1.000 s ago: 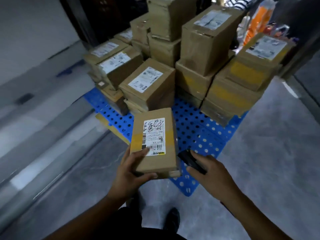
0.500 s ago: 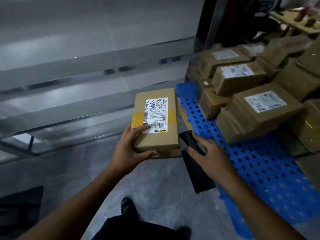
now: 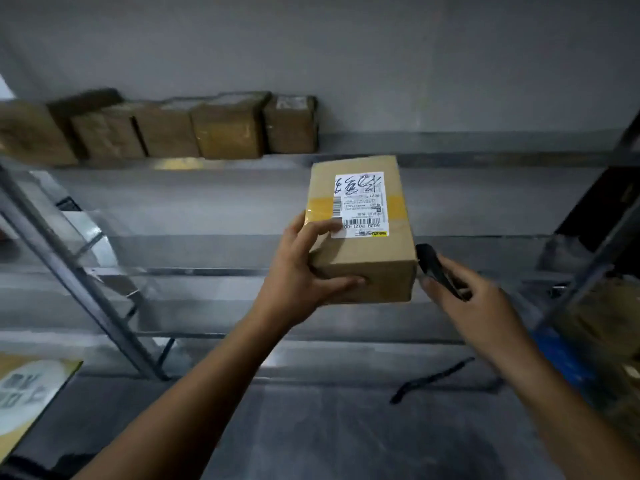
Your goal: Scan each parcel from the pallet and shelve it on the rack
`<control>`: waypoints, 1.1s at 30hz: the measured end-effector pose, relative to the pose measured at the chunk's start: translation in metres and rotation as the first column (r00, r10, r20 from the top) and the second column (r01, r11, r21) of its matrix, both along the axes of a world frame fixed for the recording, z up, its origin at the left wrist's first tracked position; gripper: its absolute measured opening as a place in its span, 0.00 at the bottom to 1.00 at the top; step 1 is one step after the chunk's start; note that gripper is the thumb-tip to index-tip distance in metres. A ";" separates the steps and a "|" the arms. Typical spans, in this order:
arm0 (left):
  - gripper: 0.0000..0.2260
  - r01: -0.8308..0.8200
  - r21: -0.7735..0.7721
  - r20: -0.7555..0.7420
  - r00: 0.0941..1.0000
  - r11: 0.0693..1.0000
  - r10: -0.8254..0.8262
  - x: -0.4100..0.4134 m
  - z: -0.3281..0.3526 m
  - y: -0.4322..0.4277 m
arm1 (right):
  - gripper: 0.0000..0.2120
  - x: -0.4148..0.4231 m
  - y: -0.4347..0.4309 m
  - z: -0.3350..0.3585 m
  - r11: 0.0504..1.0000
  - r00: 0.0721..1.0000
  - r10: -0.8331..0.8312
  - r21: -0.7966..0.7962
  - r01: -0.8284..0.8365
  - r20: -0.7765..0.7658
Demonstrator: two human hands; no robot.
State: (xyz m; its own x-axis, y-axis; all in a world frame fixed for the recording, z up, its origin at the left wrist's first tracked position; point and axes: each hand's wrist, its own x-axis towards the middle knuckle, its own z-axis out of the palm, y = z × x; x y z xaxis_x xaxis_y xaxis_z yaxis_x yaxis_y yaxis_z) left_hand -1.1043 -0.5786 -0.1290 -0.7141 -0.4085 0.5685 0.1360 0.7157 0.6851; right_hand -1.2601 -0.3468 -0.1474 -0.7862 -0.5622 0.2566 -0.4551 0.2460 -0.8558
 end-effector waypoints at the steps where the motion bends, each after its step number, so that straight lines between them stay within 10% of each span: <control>1: 0.33 -0.021 -0.011 -0.011 1.000 1.000 0.021 -0.007 0.017 -0.017 | 0.34 -0.009 -0.019 0.016 1.000 0.999 0.008 -0.015 -0.009 -0.040; 17: 0.32 -0.175 0.061 -0.066 0.982 0.983 0.179 -0.235 0.099 -0.155 | 0.25 -0.236 -0.182 0.106 1.000 0.981 -0.019 -0.014 0.017 -0.196; 26: 0.19 -0.434 -0.328 -0.367 0.877 0.839 0.310 -0.310 0.044 -0.191 | 0.29 -0.318 -0.246 0.110 0.991 0.965 0.073 0.131 -0.041 -0.251; 33: 0.22 -0.478 -0.302 -0.363 0.858 0.825 0.364 -0.299 0.041 -0.183 | 0.29 -0.308 -0.242 0.095 0.993 0.972 0.054 0.113 -0.028 -0.230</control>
